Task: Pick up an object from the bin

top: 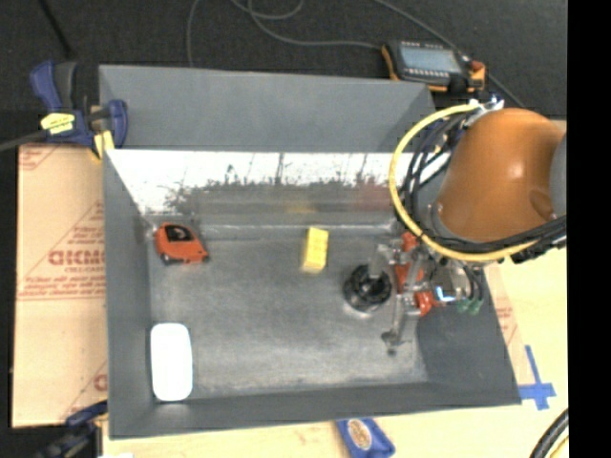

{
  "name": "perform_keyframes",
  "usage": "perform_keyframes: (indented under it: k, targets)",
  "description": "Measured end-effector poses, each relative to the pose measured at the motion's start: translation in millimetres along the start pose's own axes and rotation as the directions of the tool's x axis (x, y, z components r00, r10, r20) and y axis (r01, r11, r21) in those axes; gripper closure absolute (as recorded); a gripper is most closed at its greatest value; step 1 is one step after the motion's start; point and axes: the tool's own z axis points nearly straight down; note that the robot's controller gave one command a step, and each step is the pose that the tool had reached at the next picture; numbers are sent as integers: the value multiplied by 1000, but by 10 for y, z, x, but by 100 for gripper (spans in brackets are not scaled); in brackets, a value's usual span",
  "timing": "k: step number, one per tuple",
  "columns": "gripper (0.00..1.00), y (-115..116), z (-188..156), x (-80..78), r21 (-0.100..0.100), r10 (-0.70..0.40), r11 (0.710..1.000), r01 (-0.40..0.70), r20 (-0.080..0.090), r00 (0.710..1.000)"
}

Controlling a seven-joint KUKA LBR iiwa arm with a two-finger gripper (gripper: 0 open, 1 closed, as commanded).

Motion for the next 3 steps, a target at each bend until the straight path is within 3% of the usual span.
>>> perform_keyframes:
  k: [1, 2, 3]
  targets:
    - [0, 27, 49, -267, 0, -165, 986, 165, 0, 986]
    - [0, -71, 116, -508, 0, -331, 944, 331, 2, 944]
    - [0, -69, 237, -460, -1, -84, 996, 84, 1, 996]
